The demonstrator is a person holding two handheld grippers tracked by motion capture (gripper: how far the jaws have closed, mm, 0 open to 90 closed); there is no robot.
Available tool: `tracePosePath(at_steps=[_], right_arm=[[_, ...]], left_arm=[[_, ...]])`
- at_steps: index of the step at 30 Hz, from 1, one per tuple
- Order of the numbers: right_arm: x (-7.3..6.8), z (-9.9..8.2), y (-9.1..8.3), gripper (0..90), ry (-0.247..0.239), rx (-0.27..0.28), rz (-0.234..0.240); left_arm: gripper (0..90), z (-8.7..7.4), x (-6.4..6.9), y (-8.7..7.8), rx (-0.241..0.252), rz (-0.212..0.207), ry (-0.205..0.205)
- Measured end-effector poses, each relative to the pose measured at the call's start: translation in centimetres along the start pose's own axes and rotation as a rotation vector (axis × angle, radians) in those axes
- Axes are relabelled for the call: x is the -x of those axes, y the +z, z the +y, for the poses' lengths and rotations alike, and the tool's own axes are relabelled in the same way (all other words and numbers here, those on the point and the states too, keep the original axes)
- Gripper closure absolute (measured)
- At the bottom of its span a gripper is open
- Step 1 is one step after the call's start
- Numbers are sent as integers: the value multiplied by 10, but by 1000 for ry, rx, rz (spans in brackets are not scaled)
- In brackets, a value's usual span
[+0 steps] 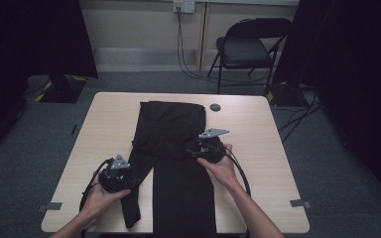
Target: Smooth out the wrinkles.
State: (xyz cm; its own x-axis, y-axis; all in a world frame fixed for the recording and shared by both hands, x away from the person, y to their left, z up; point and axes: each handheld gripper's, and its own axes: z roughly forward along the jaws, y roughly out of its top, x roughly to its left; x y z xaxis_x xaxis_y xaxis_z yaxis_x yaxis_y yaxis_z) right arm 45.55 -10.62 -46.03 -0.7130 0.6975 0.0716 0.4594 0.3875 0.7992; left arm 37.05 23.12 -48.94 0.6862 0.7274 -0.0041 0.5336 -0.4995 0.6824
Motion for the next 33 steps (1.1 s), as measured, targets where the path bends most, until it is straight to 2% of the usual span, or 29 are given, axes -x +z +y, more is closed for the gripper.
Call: tracePosePath(at_steps=[1,2,3,4,5,6,7,9,10,11,13,14,15,16,17,19,20,21,22,23,24,25,26,28,30,31,33], right_arm=[[2,-3,0,406,11,2,5],[3,-5,2,408,17,-3,7],[3,-8,5,408,15,-23,6],[2,-10,6,411,8,-37,5],[1,-12,8,414,1,-44,3],[1,-13,9,414,-2,-48,0],[0,-12,10,414,-6,-49,-1],[-1,-11,9,416,-4,-38,-1],[-1,-10,8,417,-5,-35,1],[-1,-10,8,418,-5,-33,1],[-1,-10,8,418,-7,-34,1],[-1,-10,9,418,-5,-36,1],[-2,-10,8,414,-2,-39,1],[-2,-10,8,414,-2,-39,1],[-7,-7,3,412,-7,-27,29],[-11,-5,0,397,-11,-18,47],[-26,-1,-9,380,-42,-5,99],[-33,-1,-12,375,-55,1,133],[-33,-1,-12,375,-55,1,133],[-46,-4,-15,354,-71,5,179],[-46,-4,-15,354,-71,5,179],[-59,-7,-14,345,-86,0,232],[-59,-7,-14,345,-86,0,232],[-70,-10,-9,341,-97,-13,282],[-81,-12,-1,341,-124,-37,303],[-85,-12,4,341,-127,-49,311],[-89,-14,15,363,-124,-70,324]], left_arm=[[739,1,-1,1,0,-3,2],[819,4,-3,2,-10,-7,0],[849,5,-3,3,-12,-6,-4],[856,6,-4,4,-11,-1,-6],[859,8,-5,4,-5,-21,-22],[860,9,-6,4,23,-69,-45],[860,11,-6,2,44,-80,-51],[860,19,-6,-6,117,-125,-95],[859,24,-5,-11,139,-144,-97],[859,29,-4,-16,162,-146,-87],[859,40,-4,-24,217,-183,-118],[859,45,-3,-25,231,-181,-112],[859,56,-2,-22,253,-188,-129],[859,56,-2,-22,253,-188,-129],[858,60,-1,-20,264,-191,-133],[858,67,3,-12,261,-200,-151],[857,70,5,-8,261,-195,-143],[856,72,7,-2,255,-203,-148],[856,73,9,3,255,-209,-155],[855,75,10,7,258,-213,-155],[855,77,10,11,257,-214,-165],[855,79,10,14,264,-213,-179],[855,81,9,18,274,-219,-197],[854,85,9,22,277,-225,-218],[854,88,9,24,294,-221,-232],[854,89,9,23,309,-228,-244],[855,90,8,25,307,-242,-255]])
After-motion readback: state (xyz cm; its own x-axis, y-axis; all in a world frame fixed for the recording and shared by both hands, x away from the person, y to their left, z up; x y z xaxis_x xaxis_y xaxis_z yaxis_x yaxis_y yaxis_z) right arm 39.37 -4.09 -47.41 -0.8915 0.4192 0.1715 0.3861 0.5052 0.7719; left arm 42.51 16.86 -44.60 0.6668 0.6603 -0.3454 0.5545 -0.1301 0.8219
